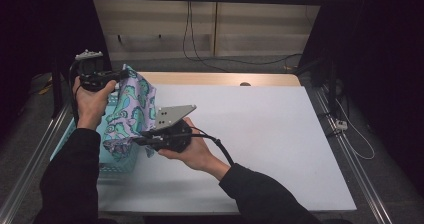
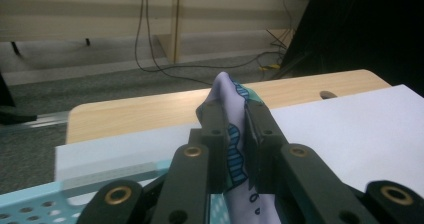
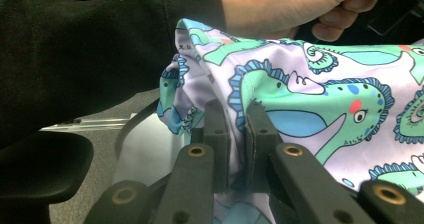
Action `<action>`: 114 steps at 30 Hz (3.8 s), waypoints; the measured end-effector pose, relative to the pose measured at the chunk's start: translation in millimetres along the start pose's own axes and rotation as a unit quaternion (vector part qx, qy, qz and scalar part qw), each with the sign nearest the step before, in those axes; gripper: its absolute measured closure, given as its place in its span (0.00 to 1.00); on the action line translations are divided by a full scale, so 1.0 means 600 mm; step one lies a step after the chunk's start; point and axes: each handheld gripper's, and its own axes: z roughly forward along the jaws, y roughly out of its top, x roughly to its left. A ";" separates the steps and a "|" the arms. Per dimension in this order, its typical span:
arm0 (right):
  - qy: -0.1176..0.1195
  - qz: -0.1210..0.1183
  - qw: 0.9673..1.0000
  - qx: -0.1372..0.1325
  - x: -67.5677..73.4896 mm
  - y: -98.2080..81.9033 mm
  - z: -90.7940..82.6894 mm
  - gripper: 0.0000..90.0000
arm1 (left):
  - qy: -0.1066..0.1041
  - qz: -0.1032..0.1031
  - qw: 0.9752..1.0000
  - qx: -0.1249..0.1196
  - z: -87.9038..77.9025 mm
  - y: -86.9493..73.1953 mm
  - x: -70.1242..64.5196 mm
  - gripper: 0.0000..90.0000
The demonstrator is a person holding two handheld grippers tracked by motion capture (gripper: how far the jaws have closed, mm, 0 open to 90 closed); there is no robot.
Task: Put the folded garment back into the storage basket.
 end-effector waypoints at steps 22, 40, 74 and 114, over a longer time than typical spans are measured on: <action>0.029 0.002 1.000 0.011 -0.010 0.013 0.087 0.93 | 0.041 -0.010 0.999 0.011 -0.021 -0.016 0.069 0.90; 0.030 0.007 0.999 0.026 -0.024 0.000 0.123 0.93 | 0.049 -0.014 0.999 0.018 -0.002 -0.035 0.098 0.90; 0.029 0.029 0.998 0.052 -0.045 -0.034 0.185 0.93 | 0.078 -0.005 0.995 0.055 0.028 -0.071 0.141 0.90; 0.036 0.046 0.997 0.060 -0.043 -0.056 0.225 0.92 | 0.098 0.001 0.989 0.109 0.052 -0.106 0.161 0.89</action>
